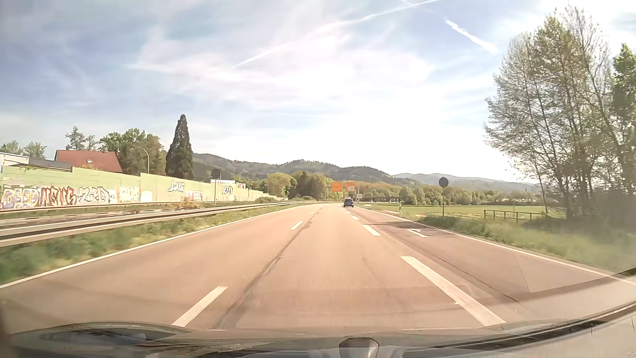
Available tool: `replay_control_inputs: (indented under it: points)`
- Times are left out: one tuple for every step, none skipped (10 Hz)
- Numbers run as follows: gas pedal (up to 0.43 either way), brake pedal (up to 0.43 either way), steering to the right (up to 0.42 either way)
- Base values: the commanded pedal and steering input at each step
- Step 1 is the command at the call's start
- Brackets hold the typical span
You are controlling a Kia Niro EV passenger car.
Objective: Follow the waypoints while adhering to traffic rules and regulations
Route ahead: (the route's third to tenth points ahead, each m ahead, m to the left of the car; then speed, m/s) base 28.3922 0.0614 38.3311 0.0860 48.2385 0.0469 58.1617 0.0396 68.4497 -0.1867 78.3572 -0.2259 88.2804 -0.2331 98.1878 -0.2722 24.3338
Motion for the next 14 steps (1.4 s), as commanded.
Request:
replay_control_inputs:
  points:
    - [0.169,0.0,0.002]
    - [0.169,0.0,0.002]
    - [0.169,0.0,0.001]
    - [0.169,0.0,0.001]
    - [0.169,0.0,0.002]
    - [0.169,0.0,0.002]
    - [0.169,0.0,0.001]
    - [0.169,0.0,0.001]
    - [0.169,0.0,0.001]
    - [0.169,0.0,0.001]
    - [0.169,0.0,0.001]
    - [0.169,0.0,0.001]
    - [0.169,0.0,0.001]
    - [0.169,0.0,0.001]
